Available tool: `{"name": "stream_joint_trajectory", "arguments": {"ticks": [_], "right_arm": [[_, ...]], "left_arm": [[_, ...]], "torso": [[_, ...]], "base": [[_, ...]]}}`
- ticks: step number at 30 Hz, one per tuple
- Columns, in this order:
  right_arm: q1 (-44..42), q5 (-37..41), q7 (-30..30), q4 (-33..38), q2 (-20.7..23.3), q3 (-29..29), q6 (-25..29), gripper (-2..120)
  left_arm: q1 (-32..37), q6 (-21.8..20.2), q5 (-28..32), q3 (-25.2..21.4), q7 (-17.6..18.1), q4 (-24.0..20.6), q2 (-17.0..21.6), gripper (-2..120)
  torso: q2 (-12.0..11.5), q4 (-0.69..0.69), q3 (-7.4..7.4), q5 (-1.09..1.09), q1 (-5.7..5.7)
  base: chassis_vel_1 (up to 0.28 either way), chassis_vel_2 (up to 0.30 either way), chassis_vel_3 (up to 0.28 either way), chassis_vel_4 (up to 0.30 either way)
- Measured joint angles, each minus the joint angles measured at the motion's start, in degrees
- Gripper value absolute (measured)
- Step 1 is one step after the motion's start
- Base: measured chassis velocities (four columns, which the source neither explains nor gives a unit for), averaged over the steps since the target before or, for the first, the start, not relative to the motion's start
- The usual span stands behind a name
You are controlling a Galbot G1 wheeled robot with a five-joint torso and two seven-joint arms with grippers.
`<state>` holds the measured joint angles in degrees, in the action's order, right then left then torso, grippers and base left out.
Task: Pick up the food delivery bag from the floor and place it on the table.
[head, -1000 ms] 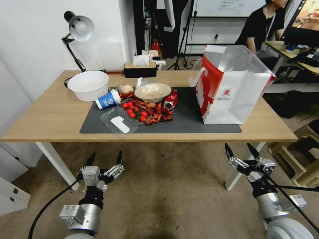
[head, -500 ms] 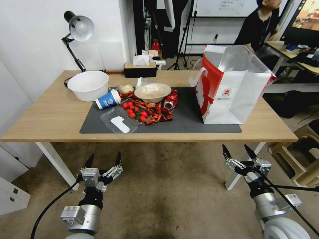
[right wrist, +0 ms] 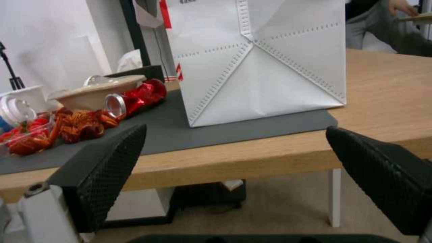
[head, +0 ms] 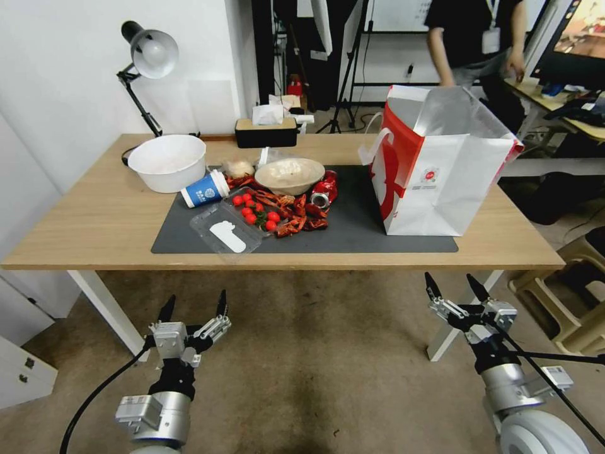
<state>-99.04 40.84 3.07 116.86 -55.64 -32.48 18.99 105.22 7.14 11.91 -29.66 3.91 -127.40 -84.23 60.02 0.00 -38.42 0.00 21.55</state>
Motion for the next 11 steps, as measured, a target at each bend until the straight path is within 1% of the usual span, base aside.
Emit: {"name": "stream_joint_trajectory", "arguments": {"ticks": [11], "right_arm": [[-0.03,-0.06,0.04,0.07,-0.02,-0.06,-0.02,100]], "left_arm": [[0.0,0.0,-0.04,-0.01,0.06,-0.02,0.03,100]], "torso": [[0.0,0.0,0.0,0.0,0.0]], "base": [[0.0,0.0,0.0,0.0]]}}
